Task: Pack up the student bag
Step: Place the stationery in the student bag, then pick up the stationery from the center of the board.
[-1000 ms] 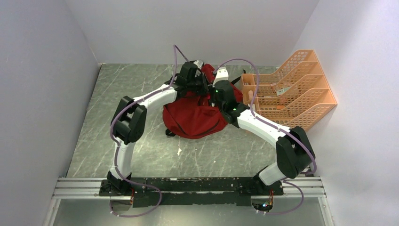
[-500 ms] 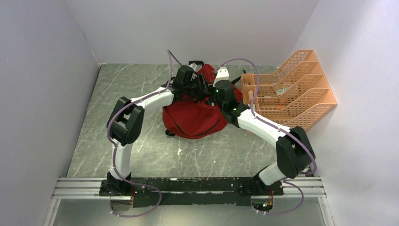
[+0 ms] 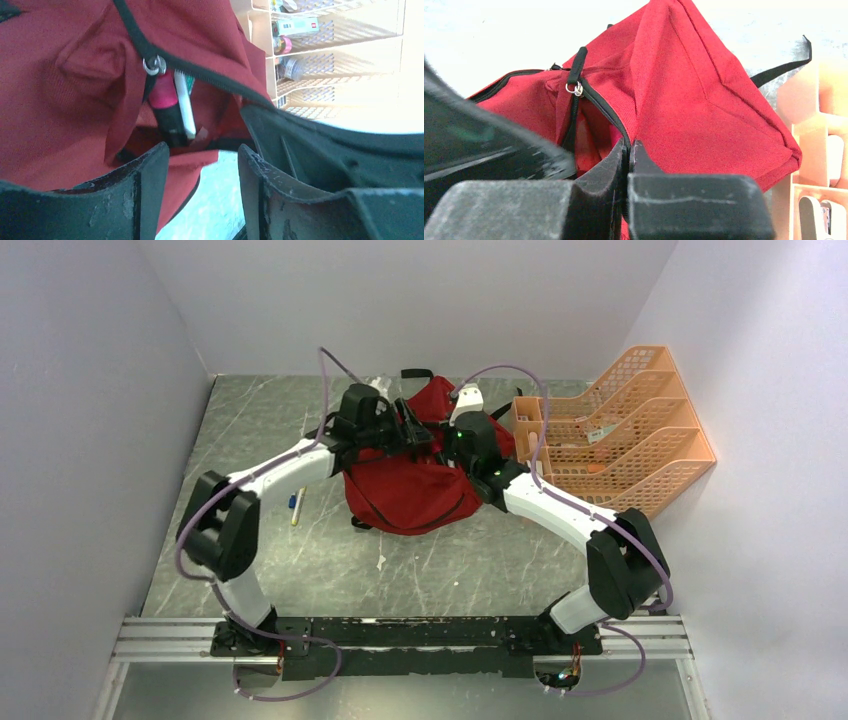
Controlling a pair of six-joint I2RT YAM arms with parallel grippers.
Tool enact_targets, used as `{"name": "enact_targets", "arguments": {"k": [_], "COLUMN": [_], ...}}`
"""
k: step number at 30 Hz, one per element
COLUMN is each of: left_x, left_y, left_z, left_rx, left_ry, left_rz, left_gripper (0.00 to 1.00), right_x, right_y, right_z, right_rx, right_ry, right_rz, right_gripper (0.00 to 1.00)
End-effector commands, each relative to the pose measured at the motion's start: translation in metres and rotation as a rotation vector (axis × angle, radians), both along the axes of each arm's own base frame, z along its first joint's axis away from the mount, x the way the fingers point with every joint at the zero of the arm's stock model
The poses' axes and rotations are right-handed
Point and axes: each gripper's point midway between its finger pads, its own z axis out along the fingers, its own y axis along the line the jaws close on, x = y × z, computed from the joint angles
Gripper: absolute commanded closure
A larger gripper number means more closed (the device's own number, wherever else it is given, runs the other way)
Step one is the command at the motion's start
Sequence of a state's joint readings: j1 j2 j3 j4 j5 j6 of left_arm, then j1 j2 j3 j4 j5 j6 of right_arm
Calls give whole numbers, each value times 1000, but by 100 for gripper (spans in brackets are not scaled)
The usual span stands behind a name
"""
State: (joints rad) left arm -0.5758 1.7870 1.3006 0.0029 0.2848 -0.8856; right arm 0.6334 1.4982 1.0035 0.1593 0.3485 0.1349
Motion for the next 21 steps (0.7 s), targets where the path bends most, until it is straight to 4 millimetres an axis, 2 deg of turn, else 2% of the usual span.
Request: {"name": "enact_targets", "arguments": {"k": [1, 3, 5, 10, 12, 17, 21], "left_x": [-19, -24, -26, -26, -28, -36, -43], "left_y": [35, 64, 104, 210, 238, 278, 295], "left_z": [5, -3, -13, -15, -14, -22, -51], "left_rx": [71, 134, 222, 354, 382, 524, 615], "left_ry": [-56, -78, -77, -41, -36, 10, 112], "left_rz": [15, 66, 138, 353, 394, 426, 394], "left_gripper": [43, 44, 44, 44, 43, 41, 42], "right_x": [-2, -2, -3, -3, -3, -4, -5], "right_y": [5, 5, 5, 5, 6, 8, 8], "right_z": [24, 22, 20, 17, 15, 13, 11], "right_rx": [59, 56, 51, 42, 42, 43, 42], "right_ry": [-58, -54, -48, -42, -39, -33, -28], "right_rz": [8, 8, 8, 14, 20, 28, 31], "right_gripper": [100, 100, 100, 100, 100, 100, 100]}}
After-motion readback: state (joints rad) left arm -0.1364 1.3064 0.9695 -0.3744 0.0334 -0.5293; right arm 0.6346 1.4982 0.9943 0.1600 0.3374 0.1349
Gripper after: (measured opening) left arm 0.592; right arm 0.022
